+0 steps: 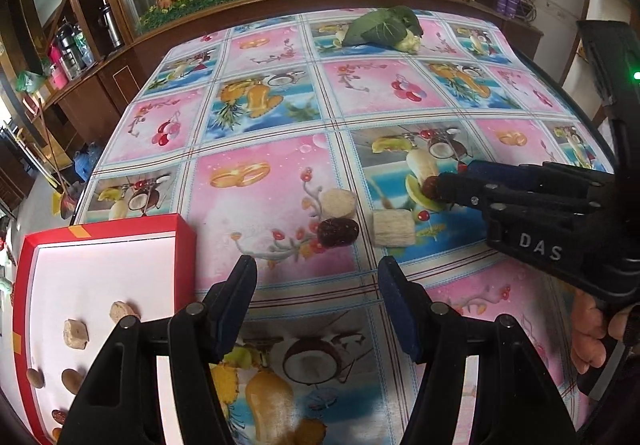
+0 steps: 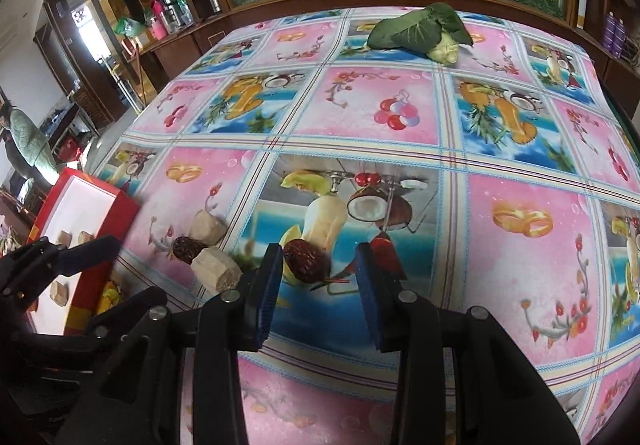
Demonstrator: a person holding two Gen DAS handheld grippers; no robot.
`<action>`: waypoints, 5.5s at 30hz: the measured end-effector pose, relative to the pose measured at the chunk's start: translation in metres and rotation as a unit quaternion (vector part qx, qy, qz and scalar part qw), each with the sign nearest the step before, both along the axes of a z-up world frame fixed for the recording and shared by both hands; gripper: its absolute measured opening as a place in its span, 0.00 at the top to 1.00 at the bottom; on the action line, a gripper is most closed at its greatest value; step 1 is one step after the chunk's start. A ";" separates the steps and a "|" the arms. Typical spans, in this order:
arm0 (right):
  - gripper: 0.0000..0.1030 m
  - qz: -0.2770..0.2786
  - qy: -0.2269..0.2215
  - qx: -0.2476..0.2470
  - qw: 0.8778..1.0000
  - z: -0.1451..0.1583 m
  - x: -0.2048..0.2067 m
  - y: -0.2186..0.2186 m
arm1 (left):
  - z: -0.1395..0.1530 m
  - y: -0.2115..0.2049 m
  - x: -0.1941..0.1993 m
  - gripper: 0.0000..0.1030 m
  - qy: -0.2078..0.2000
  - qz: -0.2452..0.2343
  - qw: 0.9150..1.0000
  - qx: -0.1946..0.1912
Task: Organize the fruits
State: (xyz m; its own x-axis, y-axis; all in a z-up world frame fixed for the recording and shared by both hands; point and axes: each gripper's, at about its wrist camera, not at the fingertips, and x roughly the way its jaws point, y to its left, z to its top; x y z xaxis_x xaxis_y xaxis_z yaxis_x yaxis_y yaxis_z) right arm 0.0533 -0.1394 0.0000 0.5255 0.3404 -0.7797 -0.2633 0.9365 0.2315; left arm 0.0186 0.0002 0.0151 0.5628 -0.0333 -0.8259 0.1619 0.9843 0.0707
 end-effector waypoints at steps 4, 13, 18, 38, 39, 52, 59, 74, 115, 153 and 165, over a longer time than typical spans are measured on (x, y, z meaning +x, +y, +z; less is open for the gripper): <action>0.65 0.006 -0.003 -0.020 1.000 -0.004 0.001 0.005 | -0.001 -0.002 -0.003 0.39 0.001 -0.005 1.000 0.002; 0.79 -0.025 -0.015 -0.006 1.000 0.001 0.003 -0.023 | -0.005 -0.022 -0.001 0.39 0.011 -0.023 1.000 -0.014; 0.79 -0.033 -0.018 0.004 0.999 0.004 0.003 -0.032 | -0.011 -0.033 0.010 0.49 0.015 -0.027 0.999 -0.032; 0.79 -0.041 -0.020 0.017 0.999 0.010 -0.001 -0.037 | -0.021 -0.039 0.020 0.75 0.011 -0.040 0.997 -0.062; 0.79 -0.041 -0.022 0.019 0.999 0.011 -0.002 -0.037 | -0.019 -0.037 0.017 0.75 0.009 -0.039 0.997 -0.063; 0.79 -0.023 -0.055 0.070 0.996 0.036 -0.024 0.011 | 0.046 0.059 -0.030 0.75 -0.064 0.017 0.998 -0.019; 0.79 0.046 -0.063 0.089 0.993 0.051 -0.035 0.098 | 0.055 0.153 -0.044 0.75 -0.071 0.108 0.992 0.007; 0.79 0.131 -0.024 0.042 0.990 0.038 -0.018 0.231 | 0.018 0.237 -0.028 0.75 -0.028 0.175 0.984 0.011; 0.78 -0.070 0.031 0.120 0.990 0.021 0.028 0.010 | 0.033 0.087 -0.023 0.57 -0.048 0.048 0.997 0.022; 0.78 0.025 0.017 0.062 0.998 0.006 0.020 0.050 | -0.006 0.035 -0.004 0.76 -0.038 0.050 0.996 -0.070; 0.63 0.050 0.009 0.035 0.998 -0.005 0.017 0.074 | 0.006 0.049 -0.033 0.76 -0.053 0.050 0.994 -0.084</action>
State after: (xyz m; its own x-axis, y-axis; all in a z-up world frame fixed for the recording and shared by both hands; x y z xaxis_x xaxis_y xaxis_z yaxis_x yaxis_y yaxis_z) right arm 0.0699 -0.0654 -0.0051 0.4731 0.4435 -0.7612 -0.3491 0.8877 0.3003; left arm -0.0142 0.0489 0.0208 0.6541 -0.1058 -0.7490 0.0631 0.9944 -0.0853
